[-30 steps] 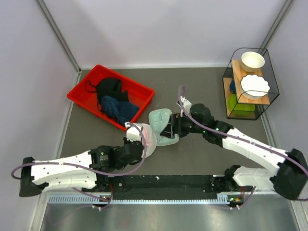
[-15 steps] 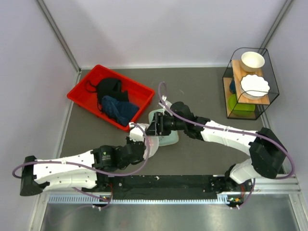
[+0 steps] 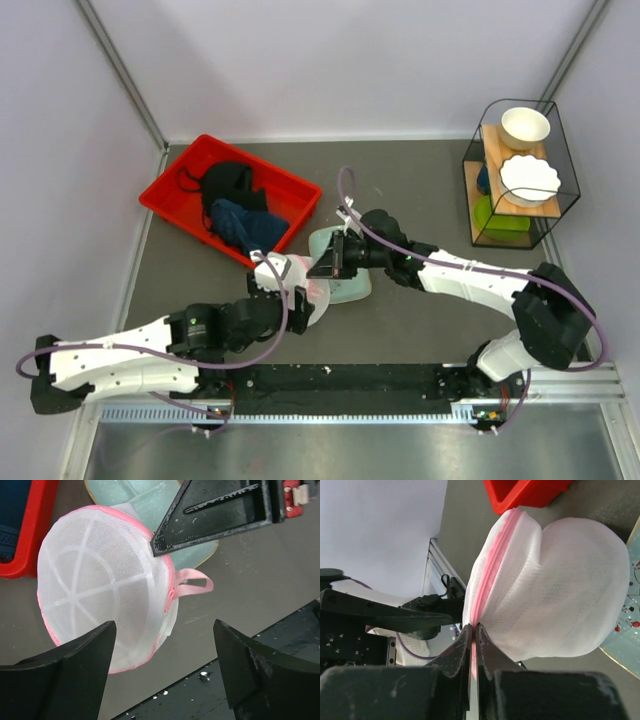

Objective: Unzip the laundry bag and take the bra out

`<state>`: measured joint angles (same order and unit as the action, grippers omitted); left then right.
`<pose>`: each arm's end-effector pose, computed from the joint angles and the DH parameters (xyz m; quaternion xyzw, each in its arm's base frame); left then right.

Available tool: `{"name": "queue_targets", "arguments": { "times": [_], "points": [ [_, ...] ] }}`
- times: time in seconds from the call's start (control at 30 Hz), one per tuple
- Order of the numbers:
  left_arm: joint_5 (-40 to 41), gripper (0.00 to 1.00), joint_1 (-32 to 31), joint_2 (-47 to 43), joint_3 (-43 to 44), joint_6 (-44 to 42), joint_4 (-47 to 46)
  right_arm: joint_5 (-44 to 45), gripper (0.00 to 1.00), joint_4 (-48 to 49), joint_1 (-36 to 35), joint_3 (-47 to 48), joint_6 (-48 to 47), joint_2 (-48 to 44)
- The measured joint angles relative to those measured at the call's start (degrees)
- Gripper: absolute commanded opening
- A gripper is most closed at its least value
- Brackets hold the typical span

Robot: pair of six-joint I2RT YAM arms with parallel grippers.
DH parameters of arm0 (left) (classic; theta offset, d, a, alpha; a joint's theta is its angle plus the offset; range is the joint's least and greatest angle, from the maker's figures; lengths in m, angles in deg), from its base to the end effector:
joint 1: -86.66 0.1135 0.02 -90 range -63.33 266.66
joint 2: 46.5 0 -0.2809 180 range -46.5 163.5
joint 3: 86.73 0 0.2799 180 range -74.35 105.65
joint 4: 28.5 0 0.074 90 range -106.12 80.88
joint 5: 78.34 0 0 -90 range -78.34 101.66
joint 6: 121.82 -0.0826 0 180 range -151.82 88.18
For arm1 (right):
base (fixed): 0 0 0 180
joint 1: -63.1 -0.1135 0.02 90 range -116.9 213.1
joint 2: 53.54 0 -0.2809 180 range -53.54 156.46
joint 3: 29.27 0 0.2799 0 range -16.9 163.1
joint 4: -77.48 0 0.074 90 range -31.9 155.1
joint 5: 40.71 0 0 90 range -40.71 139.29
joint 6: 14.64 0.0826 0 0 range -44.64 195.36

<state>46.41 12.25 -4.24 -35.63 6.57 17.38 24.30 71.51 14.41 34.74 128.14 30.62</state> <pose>0.0996 -0.1818 0.2600 0.1375 0.8536 -0.2065 0.4581 0.2298 0.3144 0.2310 -0.0848 0.8321 0.5161 0.1848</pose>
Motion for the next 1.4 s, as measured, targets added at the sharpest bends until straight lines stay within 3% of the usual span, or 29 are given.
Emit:
{"name": "queue_targets", "arguments": {
  "times": [0.17,0.33,0.43,0.63,0.7,0.8,0.9,0.97,1.07,1.2,1.4],
  "points": [
    [-0.57,0.77,0.00,-4.48,-2.60,0.50,0.07,-2.58,0.00,4.11,2.08,-3.04,4.87,0.00],
    [-1.05,0.78,0.00,-0.33,-3.69,0.66,0.28,-4.33,0.00,6.34,2.38,-3.61,7.87,0.02],
    [-1.11,0.72,-0.02,3.48,-3.69,0.66,-0.31,-5.07,0.00,7.32,2.47,-3.65,8.85,0.07],
    [1.70,0.35,0.00,6.93,-3.67,2.54,0.33,-5.31,0.00,8.20,3.15,-4.33,9.35,0.07],
    [2.89,0.18,-0.02,5.95,-3.67,3.26,0.98,-5.25,0.00,8.20,3.54,-4.94,9.40,0.04],
    [4.17,0.00,-0.02,2.60,-3.67,3.69,1.51,-4.90,0.00,8.33,3.89,-5.97,9.38,-0.11],
    [4.76,0.00,-0.02,-2.38,-3.67,3.54,1.88,-4.92,0.04,8.52,3.98,-6.97,9.35,-0.46],
    [4.70,0.00,-0.02,-6.21,-3.69,3.41,2.14,-4.90,0.36,7.76,3.98,-7.32,8.41,-1.33],
    [4.24,0.00,-0.02,-10.88,-3.85,2.80,2.34,-3.32,0.53,3.13,3.93,-7.21,4.13,-4.28],
    [3.37,0.00,0.00,-16.81,-4.72,1.62,2.64,3.63,0.52,-7.13,3.93,-6.54,-5.90,-12.98],
    [1.11,0.00,-0.02,-18.40,-5.11,0.85,2.49,9.57,0.48,-12.98,2.80,-6.54,-15.32,-25.24]
  ]
}}
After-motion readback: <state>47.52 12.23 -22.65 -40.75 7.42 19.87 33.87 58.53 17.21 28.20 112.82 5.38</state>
